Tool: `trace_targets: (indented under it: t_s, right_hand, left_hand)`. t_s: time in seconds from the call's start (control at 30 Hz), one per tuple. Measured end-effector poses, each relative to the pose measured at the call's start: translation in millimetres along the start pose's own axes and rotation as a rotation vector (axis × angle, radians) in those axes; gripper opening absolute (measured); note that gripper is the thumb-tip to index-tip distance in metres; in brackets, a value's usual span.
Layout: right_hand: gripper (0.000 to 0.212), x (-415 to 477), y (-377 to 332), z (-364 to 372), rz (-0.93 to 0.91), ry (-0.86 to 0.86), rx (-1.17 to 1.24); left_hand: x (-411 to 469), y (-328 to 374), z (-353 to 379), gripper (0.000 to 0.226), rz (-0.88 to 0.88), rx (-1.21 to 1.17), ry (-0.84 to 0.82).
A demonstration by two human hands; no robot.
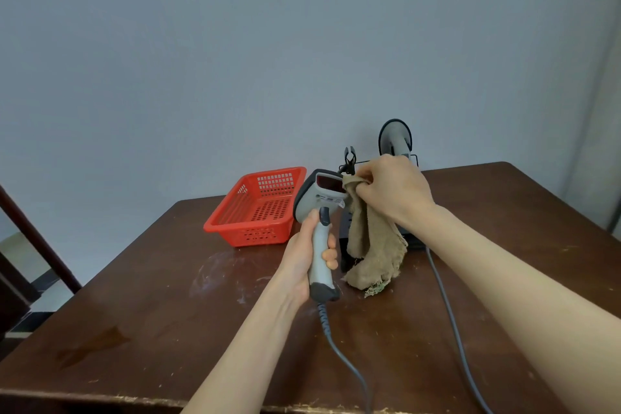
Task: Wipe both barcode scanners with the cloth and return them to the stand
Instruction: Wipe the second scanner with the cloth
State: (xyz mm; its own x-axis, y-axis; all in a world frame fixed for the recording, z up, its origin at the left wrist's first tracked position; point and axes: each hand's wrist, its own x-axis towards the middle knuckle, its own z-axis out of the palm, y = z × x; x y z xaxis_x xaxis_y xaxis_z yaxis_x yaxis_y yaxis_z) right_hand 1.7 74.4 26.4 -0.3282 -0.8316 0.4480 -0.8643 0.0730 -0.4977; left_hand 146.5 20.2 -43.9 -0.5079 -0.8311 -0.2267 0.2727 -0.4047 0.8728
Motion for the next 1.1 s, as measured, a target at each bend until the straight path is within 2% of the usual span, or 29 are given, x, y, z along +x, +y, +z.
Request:
trace_targets:
  t_s: [0.03, 0.1, 0.17, 0.27, 0.33, 0.4, 0.5, 0.57, 0.67, 0.77, 0.87, 0.93, 1.03, 1.1]
  right_hand:
    - [0.036, -0.1, -1.8, -1.0, 0.013, 0.039, 0.046]
    - [0.025, 0.4, -6.9, -1.5, -0.005, 0.079, 0.194]
    - [0.018, -1.1, -13.4, -0.1, -0.064, 0.024, 0.263]
    - [0.017, -0.2, -8.5, 4.6, -0.085, -0.002, 0.144]
    - [0.028, 1.5, -0.7, 1.7, -0.019, -0.001, 0.058]
    - [0.032, 2.2, -0.3, -0.9, -0.01, 0.033, 0.08]
    - [0.022, 1.5, -9.5, 2.4, -0.096, 0.052, 0.221]
    - [0.025, 1.4, -7.4, 7.3, -0.109, 0.001, 0.155]
    - [0.031, 2.9, 6.6, 1.9, 0.008, 0.011, 0.073]
    - [0.028, 2.3, 4.0, -2.1, -0.025, 0.057, 0.271]
    - [0.039, 3.4, -0.3, -2.7, -0.051, -0.019, 0.295]
    - [0.042, 6.6, 3.8, -8.0, 0.023, 0.03, 0.333]
    - [0.039, 12.6, 9.1, -27.3, 0.197, 0.142, 0.682]
    - [0.036, 15.9, 10.0, -43.8, 0.246, 0.214, 0.842]
  left_hand:
    - [0.3, -0.7, 0.4, 0.034, -0.003, -0.009, -0.003]
    - [0.7, -0.9, 2.6, 0.034, -0.004, -0.013, -0.012]
    - [0.7, 0.0, 5.2, 0.034, 0.002, -0.013, -0.025]
    - [0.7, 1.6, 6.7, 0.033, 0.011, -0.024, -0.031]
    - [0.0, 2.4, 5.4, 0.032, 0.017, -0.007, -0.024]
    - [0.0, 2.3, 4.0, 0.033, 0.018, 0.005, -0.016]
    - [1.0, 2.6, 5.0, 0.032, 0.023, 0.015, -0.009]
    - [0.4, 3.4, 5.3, 0.032, 0.025, 0.011, -0.009]
    - [-0.5, 6.5, 2.3, 0.033, 0.033, 0.019, 0.004]
    - [-0.1, 12.7, 2.4, 0.033, 0.057, 0.045, 0.025]
    - [-1.4, 19.1, 9.2, 0.034, 0.065, 0.074, 0.023]
    - [-1.6, 25.5, 13.3, 0.034, 0.091, 0.128, 0.034]
    - [0.9, 39.1, 19.9, 0.037, 0.145, 0.203, 0.083]
    - [2.1, 49.1, 26.6, 0.038, 0.157, 0.221, 0.115]
